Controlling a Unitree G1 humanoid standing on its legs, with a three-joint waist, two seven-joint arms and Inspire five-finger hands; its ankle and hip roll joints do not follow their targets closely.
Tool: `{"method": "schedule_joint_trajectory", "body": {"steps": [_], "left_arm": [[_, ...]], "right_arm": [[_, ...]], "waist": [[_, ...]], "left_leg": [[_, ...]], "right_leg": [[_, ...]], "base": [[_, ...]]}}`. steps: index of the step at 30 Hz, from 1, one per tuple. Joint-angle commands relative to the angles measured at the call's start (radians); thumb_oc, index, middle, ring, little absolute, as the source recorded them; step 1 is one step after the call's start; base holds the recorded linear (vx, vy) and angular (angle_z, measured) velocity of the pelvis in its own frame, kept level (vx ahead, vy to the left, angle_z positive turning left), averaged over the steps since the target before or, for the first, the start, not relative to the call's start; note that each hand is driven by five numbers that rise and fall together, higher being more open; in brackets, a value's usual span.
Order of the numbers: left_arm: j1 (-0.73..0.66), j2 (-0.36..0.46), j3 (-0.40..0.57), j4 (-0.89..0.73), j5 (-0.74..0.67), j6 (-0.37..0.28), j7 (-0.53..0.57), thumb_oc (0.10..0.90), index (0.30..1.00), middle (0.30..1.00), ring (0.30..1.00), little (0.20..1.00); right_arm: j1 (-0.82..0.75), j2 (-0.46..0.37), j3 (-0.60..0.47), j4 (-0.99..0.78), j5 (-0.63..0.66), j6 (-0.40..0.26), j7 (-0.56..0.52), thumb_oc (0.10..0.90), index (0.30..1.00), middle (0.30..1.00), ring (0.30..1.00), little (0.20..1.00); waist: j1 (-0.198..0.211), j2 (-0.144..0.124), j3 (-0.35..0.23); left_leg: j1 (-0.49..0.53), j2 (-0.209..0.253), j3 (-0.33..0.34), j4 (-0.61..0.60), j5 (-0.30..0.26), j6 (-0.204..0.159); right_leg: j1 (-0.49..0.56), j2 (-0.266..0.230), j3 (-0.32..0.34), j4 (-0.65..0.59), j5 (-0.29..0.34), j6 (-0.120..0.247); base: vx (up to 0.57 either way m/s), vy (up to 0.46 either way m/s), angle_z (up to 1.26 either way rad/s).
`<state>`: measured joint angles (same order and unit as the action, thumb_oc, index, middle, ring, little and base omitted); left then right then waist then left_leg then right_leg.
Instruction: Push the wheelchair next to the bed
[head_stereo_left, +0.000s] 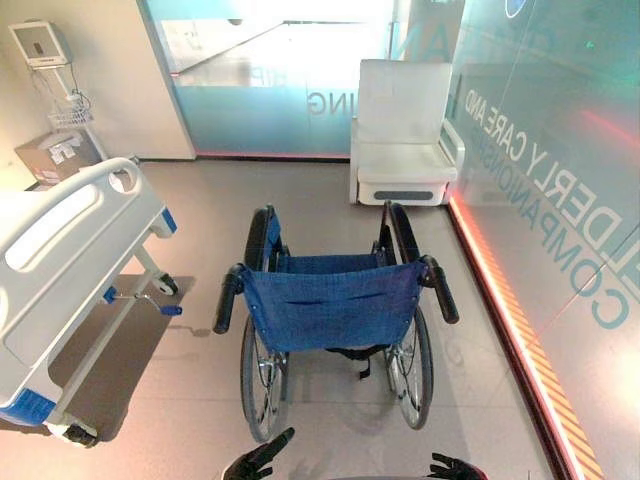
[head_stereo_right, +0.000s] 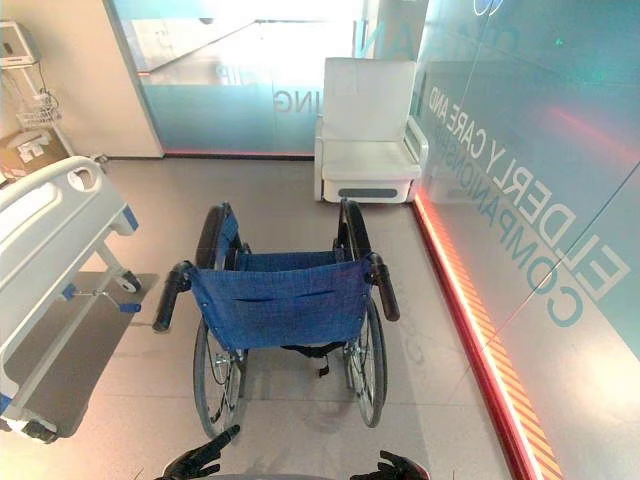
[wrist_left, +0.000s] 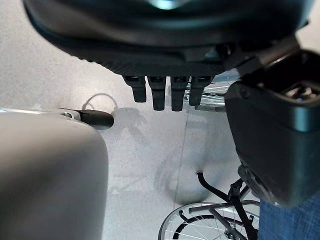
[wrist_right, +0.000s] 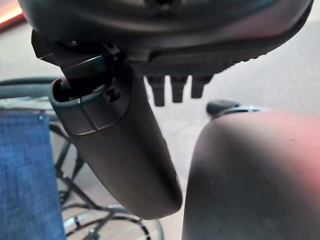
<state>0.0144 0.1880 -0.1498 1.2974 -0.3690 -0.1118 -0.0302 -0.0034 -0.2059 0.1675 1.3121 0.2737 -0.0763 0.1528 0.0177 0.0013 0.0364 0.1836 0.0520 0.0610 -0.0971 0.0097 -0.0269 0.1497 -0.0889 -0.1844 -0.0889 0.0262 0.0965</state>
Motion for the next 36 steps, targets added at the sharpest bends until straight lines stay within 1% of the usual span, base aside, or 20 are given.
{"method": "schedule_joint_trajectory", "body": {"steps": [1, 5, 8, 12, 13, 15, 16, 17, 18, 22, 24, 25, 27, 28, 29, 30, 31, 32, 35, 36], "left_arm": [[-0.061, 0.007, 0.018, 0.045, -0.022, -0.015, 0.021, 0.800, 0.900, 0.900, 0.900, 0.900], [-0.057, 0.018, 0.050, 0.049, -0.065, -0.021, 0.041, 0.800, 0.900, 0.900, 0.900, 0.900], [-0.053, 0.051, 0.093, 0.052, -0.055, -0.021, 0.059, 0.800, 0.900, 0.900, 0.900, 0.900], [-0.051, 0.125, 0.134, 0.043, -0.030, 0.006, 0.098, 0.800, 0.900, 0.900, 0.900, 0.900], [-0.060, 0.191, 0.172, 0.043, -0.013, 0.023, 0.117, 0.800, 0.900, 0.900, 0.900, 0.900], [-0.067, 0.232, 0.191, 0.045, 0.009, 0.028, 0.138, 0.800, 0.900, 0.900, 0.900, 0.900], [-0.084, 0.319, 0.226, 0.039, 0.017, 0.048, 0.144, 0.800, 0.900, 0.900, 0.900, 0.900], [-0.090, 0.341, 0.235, 0.038, 0.015, 0.048, 0.147, 0.800, 0.900, 0.900, 0.900, 0.900], [-0.104, 0.414, 0.266, 0.026, 0.020, 0.063, 0.149, 0.800, 0.900, 0.900, 0.900, 0.900], [-0.136, 0.555, 0.288, -0.027, 0.021, 0.032, 0.214, 0.800, 0.900, 0.900, 0.900, 0.900], [-0.152, 0.612, 0.305, -0.085, 0.001, 0.026, 0.249, 0.800, 0.900, 0.900, 0.900, 0.900], [-0.152, 0.616, 0.307, -0.089, -0.002, 0.032, 0.249, 0.800, 0.900, 0.900, 0.900, 0.900], [-0.154, 0.672, 0.351, -0.252, -0.031, 0.025, 0.301, 0.800, 0.900, 0.900, 0.900, 0.900], [-0.150, 0.676, 0.360, -0.283, -0.039, 0.023, 0.305, 0.800, 0.900, 0.900, 0.900, 0.900], [-0.134, 0.683, 0.399, -0.447, -0.061, 0.023, 0.320, 0.800, 0.900, 0.900, 0.900, 0.900], [-0.130, 0.682, 0.428, -0.535, -0.075, 0.033, 0.316, 0.800, 0.900, 0.900, 0.900, 0.900], [-0.125, 0.679, 0.438, -0.562, -0.082, 0.029, 0.313, 0.800, 0.900, 0.900, 0.900, 0.900], [-0.119, 0.665, 0.486, -0.728, -0.114, 0.022, 0.282, 0.800, 0.900, 0.900, 0.900, 0.900], [-0.123, 0.643, 0.507, -0.897, -0.179, -0.006, 0.238, 0.800, 0.900, 0.900, 0.900, 0.900], [-0.141, 0.622, 0.507, -1.022, -0.221, -0.012, 0.212, 0.800, 0.900, 0.900, 0.900, 0.900]], "right_arm": [[-0.076, -0.007, -0.030, 0.060, 0.032, -0.012, -0.041, 0.800, 0.900, 0.900, 0.900, 0.900], [-0.073, -0.019, -0.069, 0.064, 0.066, 0.002, -0.116, 0.800, 0.900, 0.900, 0.900, 0.900], [-0.071, -0.056, -0.127, 0.064, 0.068, 0.018, -0.139, 0.800, 0.900, 0.900, 0.900, 0.900], [-0.077, -0.135, -0.177, 0.048, 0.046, 0.077, -0.157, 0.800, 0.900, 0.900, 0.900, 0.900], [-0.088, -0.211, -0.217, 0.050, 0.036, 0.113, -0.156, 0.800, 0.900, 0.900, 0.900, 0.900], [-0.095, -0.253, -0.238, 0.051, 0.042, 0.115, -0.151, 0.800, 0.900, 0.900, 0.900, 0.900], [-0.110, -0.330, -0.273, 0.049, 0.032, 0.124, -0.146, 0.800, 0.900, 0.900, 0.900, 0.900], [-0.116, -0.350, -0.280, 0.047, 0.040, 0.123, -0.149, 0.800, 0.900, 0.900, 0.900, 0.900], [-0.126, -0.413, -0.308, 0.031, 0.041, 0.133, -0.146, 0.800, 0.900, 0.900, 0.900, 0.900], [-0.168, -0.542, -0.344, -0.044, 0.057, 0.098, -0.179, 0.800, 0.900, 0.900, 0.900, 0.900], [-0.188, -0.593, -0.349, -0.129, 0.073, 0.104, -0.213, 0.800, 0.900, 0.900, 0.900, 0.900], [-0.189, -0.595, -0.349, -0.139, 0.073, 0.102, -0.220, 0.800, 0.900, 0.900, 0.900, 0.900], [-0.202, -0.643, -0.365, -0.329, 0.108, 0.122, -0.292, 0.800, 0.900, 0.900, 0.900, 0.900], [-0.200, -0.646, -0.369, -0.361, 0.116, 0.126, -0.302, 0.800, 0.900, 0.900, 0.900, 0.900], [-0.187, -0.655, -0.388, -0.538, 0.114, 0.168, -0.365, 0.800, 0.900, 0.900, 0.900, 0.900], [-0.178, -0.661, -0.408, -0.640, 0.116, 0.194, -0.387, 0.800, 0.900, 0.900, 0.900, 0.900], [-0.170, -0.660, -0.417, -0.670, 0.115, 0.196, -0.393, 0.800, 0.900, 0.900, 0.900, 0.900], [-0.156, -0.655, -0.464, -0.821, 0.082, 0.214, -0.415, 0.800, 0.900, 0.900, 0.900, 0.900], [-0.156, -0.645, -0.494, -0.958, 0.008, 0.187, -0.432, 0.800, 0.900, 0.900, 0.900, 0.900], [-0.173, -0.632, -0.496, -1.063, -0.018, 0.184, -0.440, 0.800, 0.900, 0.900, 0.900, 0.900]], "waist": [[0.007, -0.005, 0.027], [0.005, -0.003, 0.029], [0.004, -0.004, 0.031], [0.005, -0.008, 0.036], [0.005, -0.009, 0.036], [0.006, -0.010, 0.036], [0.005, -0.010, 0.035], [0.005, -0.011, 0.035], [0.005, -0.011, 0.033], [-0.001, -0.012, 0.033], [-0.003, -0.011, 0.036], [-0.003, -0.012, 0.036], [-0.004, -0.013, 0.039], [-0.004, -0.013, 0.039], [-0.004, -0.014, 0.045], [-0.004, -0.016, 0.043], [-0.005, -0.016, 0.044], [-0.006, -0.016, 0.045], [-0.005, -0.016, 0.041], [-0.005, -0.014, 0.036]], "left_leg": [[-0.016, -0.077, 0.062, 0.010, -0.012, 0.035], [-0.016, -0.078, 0.063, 0.010, -0.012, 0.033], [-0.016, -0.076, 0.068, 0.010, -0.012, 0.030], [-0.017, -0.073, 0.071, 0.010, -0.012, 0.030], [-0.018, -0.072, 0.073, 0.010, -0.013, 0.029], [-0.017, -0.071, 0.074, 0.010, -0.014, 0.029], [-0.018, -0.071, 0.076, 0.010, -0.015, 0.029], [-0.017, -0.071, 0.076, 0.010, -0.015, 0.028], [-0.020, -0.071, 0.077, 0.010, -0.015, 0.028], [-0.025, -0.071, 0.080, 0.010, -0.017, 0.029], [-0.025, -0.072, 0.081, 0.010, -0.019, 0.030], [-0.025, -0.072, 0.081, 0.010, -0.019, 0.030], [-0.027, -0.073, 0.078, 0.010, -0.020, 0.028], [-0.028, -0.073, 0.077, 0.010, -0.020, 0.028], [-0.023, -0.074, 0.072, 0.010, -0.025, 0.028], [-0.030, -0.074, 0.071, 0.010, -0.022, 0.028], [-0.030, -0.074, 0.070, 0.010, -0.022, 0.028], [-0.027, -0.075, 0.064, 0.010, -0.028, 0.029], [-0.032, -0.074, 0.059, 0.010, -0.024, 0.031], [-0.030, -0.073, 0.056, 0.010, -0.027, 0.032]], "right_leg": [[0.016, 0.027, -0.034, 0.022, 0.013, -0.033], [0.015, 0.028, -0.032, 0.022, 0.015, -0.031], [0.015, 0.028, -0.032, 0.018, 0.017, -0.028], [0.013, 0.031, -0.026, 0.019, 0.017, -0.025], [0.012, 0.031, -0.024, 0.017, 0.018, -0.023], [0.012, 0.031, -0.023, 0.016, 0.019, -0.022], [0.011, 0.031, -0.020, 0.014, 0.022, -0.019], [0.011, 0.030, -0.019, 0.014, 0.022, -0.018], [0.009, 0.030, -0.018, 0.012, 0.025, -0.015], [0.001, 0.029, -0.007, 0.010, 0.031, -0.010], [-0.001, 0.028, -0.003, 0.010, 0.032, -0.009], [-0.001, 0.028, -0.002, 0.010, 0.032, -0.009], [-0.003, 0.027, 0.003, 0.008, 0.032, -0.007], [-0.004, 0.027, 0.003, 0.009, 0.032, -0.007], [0.000, 0.026, 0.004, 0.009, 0.028, -0.006], [-0.005, 0.024, 0.005, 0.008, 0.032, -0.006], [-0.005, 0.024, 0.005, 0.008, 0.032, -0.006], [-0.002, 0.024, 0.008, 0.009, 0.024, -0.005], [-0.005, 0.024, 0.011, 0.007, 0.027, -0.007], [-0.002, 0.025, 0.014, 0.007, 0.024, -0.009]], "base": [[0.00, 0.000, 0.00], [0.00, 0.000, 0.00], [-0.01, 0.002, 0.03], [-0.02, -0.006, 0.02], [0.00, 0.000, 0.00], [0.00, 0.000, 0.00], [0.00, 0.000, 0.00], [0.00, 0.000, 0.00], [0.00, 0.000, 0.00], [-0.02, 0.008, 0.00], [-0.01, 0.005, -0.02], [0.00, 0.000, 0.00], [0.00, 0.000, 0.00], [0.00, 0.000, 0.00], [0.00, 0.000, 0.00], [-0.02, 0.007, 0.04], [-0.01, 0.007, 0.03], [0.00, 0.000, 0.00], [0.00, 0.002, 0.04], [0.04, 0.009, 0.03]]}}
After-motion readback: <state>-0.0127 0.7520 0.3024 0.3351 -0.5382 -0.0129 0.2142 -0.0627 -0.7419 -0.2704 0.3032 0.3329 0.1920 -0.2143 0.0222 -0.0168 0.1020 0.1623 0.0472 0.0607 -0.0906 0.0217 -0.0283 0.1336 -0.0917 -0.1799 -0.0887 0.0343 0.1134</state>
